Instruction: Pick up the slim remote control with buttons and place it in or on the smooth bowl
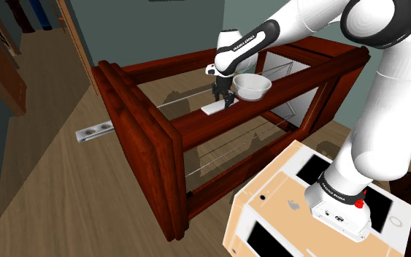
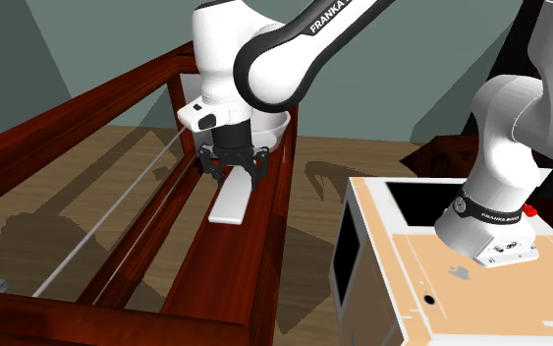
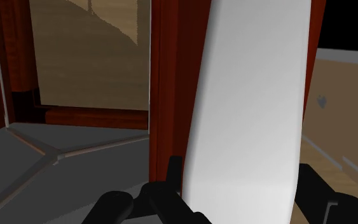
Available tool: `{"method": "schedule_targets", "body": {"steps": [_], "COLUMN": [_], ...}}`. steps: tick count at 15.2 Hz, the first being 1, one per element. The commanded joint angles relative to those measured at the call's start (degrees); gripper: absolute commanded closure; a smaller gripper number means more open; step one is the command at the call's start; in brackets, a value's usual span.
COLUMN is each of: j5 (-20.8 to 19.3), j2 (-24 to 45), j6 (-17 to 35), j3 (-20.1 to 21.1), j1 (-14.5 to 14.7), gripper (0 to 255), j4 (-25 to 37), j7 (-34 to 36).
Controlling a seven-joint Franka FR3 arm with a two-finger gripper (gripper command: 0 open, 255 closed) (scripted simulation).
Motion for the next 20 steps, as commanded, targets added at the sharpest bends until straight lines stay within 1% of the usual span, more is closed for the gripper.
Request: {"method": "schedule_targets", "body": {"steps": [1, 8, 20], "j5": [0.00, 0.00, -1.60], "j2": [0.01, 0.02, -4.73], "j6": [0.01, 0.00, -8.36], "j3": [0.00, 0.00, -0.35], "j1": [0.00, 0.00, 0.30], "gripper": [255, 255, 255], "j4": [-0.01, 0.00, 3.76], "j7": [0.00, 0.00, 1.15]}}
